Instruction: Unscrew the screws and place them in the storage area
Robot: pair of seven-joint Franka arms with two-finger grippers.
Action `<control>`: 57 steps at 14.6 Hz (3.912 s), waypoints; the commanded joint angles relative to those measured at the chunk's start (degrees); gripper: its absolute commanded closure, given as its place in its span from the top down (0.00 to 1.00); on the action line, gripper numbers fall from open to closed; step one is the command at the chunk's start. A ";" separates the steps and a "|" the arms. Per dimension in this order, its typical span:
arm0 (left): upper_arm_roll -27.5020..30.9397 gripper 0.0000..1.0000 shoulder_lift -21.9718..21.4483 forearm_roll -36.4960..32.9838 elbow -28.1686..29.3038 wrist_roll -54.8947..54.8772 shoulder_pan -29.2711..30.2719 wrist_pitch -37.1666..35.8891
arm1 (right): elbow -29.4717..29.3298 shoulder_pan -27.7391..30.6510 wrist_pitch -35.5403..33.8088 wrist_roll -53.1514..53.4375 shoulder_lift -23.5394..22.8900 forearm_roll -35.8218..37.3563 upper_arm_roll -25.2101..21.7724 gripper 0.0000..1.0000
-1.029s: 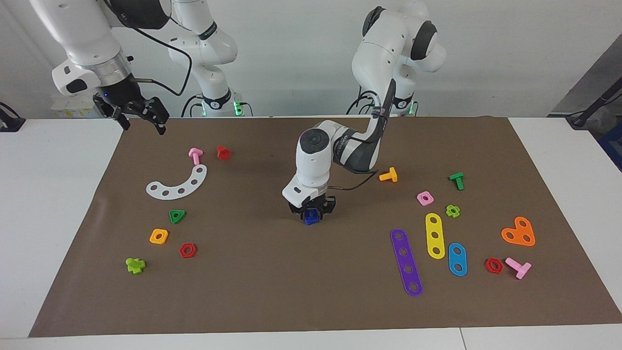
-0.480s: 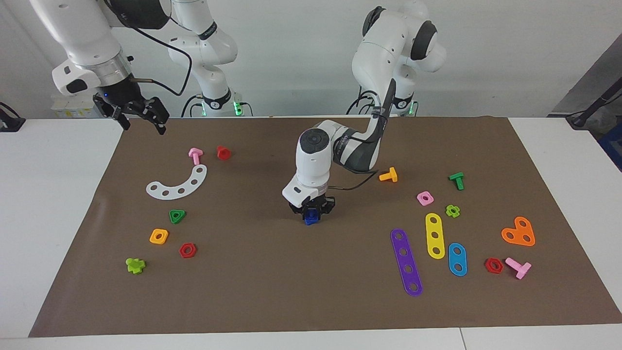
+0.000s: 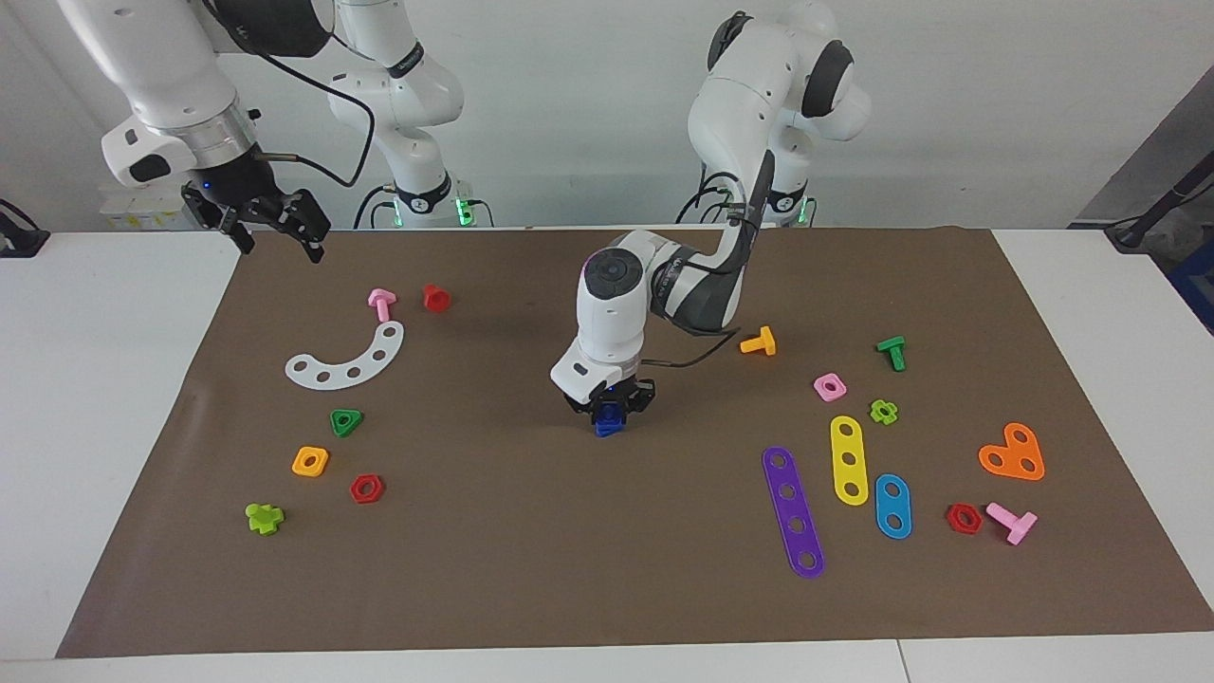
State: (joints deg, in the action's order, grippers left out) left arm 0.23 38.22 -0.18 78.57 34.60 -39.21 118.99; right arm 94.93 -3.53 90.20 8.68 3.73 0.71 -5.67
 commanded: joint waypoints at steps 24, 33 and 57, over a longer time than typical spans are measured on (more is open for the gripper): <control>0.82 0.25 -23.10 7.04 34.00 -37.41 23.21 10.29 | -12.64 -26.95 19.48 30.15 -25.67 0.17 0.31 1.00; 1.09 1.00 -24.16 6.42 36.13 -37.85 23.21 10.12 | -9.43 -33.65 33.98 31.14 -37.75 0.43 0.93 0.98; 7.94 1.00 -34.18 -0.52 7.39 -37.59 27.61 -32.76 | -3.00 -33.04 40.23 25.68 -35.99 -0.18 1.01 0.00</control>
State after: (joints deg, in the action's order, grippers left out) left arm 8.40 3.10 0.66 88.83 -2.68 -11.43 89.18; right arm 89.46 -37.08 129.60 35.70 -34.17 0.69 -5.07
